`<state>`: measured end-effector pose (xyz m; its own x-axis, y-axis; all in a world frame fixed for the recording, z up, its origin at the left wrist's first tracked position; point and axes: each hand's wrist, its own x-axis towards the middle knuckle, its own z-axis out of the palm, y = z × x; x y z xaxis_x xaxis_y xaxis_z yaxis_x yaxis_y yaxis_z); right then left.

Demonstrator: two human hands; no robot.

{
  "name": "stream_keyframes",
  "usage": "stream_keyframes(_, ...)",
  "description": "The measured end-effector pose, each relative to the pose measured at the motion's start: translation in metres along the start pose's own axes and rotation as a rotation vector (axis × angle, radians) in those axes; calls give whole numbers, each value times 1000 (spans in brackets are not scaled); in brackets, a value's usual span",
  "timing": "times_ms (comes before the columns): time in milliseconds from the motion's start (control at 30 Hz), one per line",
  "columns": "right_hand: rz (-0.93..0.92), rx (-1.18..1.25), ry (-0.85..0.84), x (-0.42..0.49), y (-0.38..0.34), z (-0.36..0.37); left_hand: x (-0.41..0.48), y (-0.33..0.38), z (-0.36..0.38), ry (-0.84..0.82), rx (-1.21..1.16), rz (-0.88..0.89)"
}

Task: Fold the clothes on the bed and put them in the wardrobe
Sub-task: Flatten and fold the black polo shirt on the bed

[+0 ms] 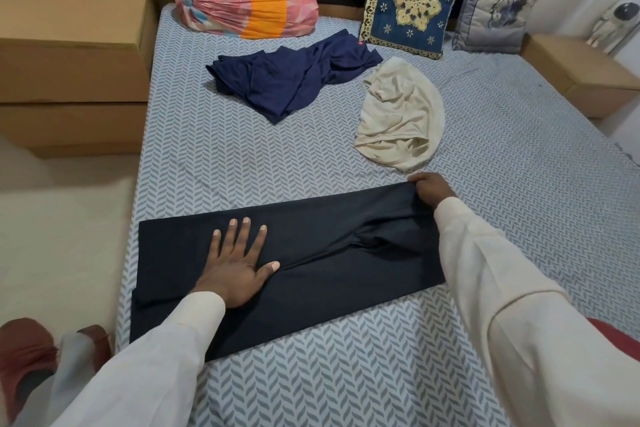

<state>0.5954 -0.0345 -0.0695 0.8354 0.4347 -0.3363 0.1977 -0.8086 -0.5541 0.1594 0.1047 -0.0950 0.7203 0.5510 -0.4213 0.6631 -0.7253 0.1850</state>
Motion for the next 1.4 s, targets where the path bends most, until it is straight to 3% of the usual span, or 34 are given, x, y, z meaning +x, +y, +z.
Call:
stream_keyframes(67, 33, -48, 32, -3, -2, 4, 0, 0, 0, -4, 4, -1)
stream_keyframes(167, 24, -411, 193, -32, -18, 19, 0, 0, 0, -9, 6, -2)
stream_keyframes(233, -228, -528, 420, -64, -31, 34, 0, 1, 0, -6, 1, 2)
stream_keyframes(267, -391, -521, 442, -77, -34, 47, 0, 0, 0, -4, -2, 1)
stream_keyframes(333, -588, -542, 339, -101, -28, 73, 0, 0, 0, -2, -2, 4)
stream_keyframes(367, -591, -563, 260, -111, -25, 83, 0, 0, 0, -4, -2, 3)
stream_keyframes(433, -509, -608, 183, -123, -14, 89, 0, 1, 0, 2, 1, 7)
stream_keyframes(567, -215, -624, 198, -118, 20, 72, 0, 1, 1, 13, 3, 7)
stream_keyframes(700, -160, -579, 126, -116, 30, 69, 0, 2, -1, 4, 0, 7)
stream_keyframes(867, -90, -718, -4, -114, 0, 57, -20, -14, -4, 67, 73, 0)
stream_keyframes(1000, -320, -642, 150, -145, -20, 79, -59, -36, 9, 169, 92, -78)
stream_keyframes(1100, -540, -576, 73, -184, -41, 126, -95, -57, 21, 218, -13, -239)
stream_keyframes(1267, -693, -593, -20, -243, -86, 193, -133, -59, 24, 367, -210, -435)
stream_keyframes(1400, -782, -547, -32, -290, -134, 229, -158, -64, 21, 383, -419, -565)
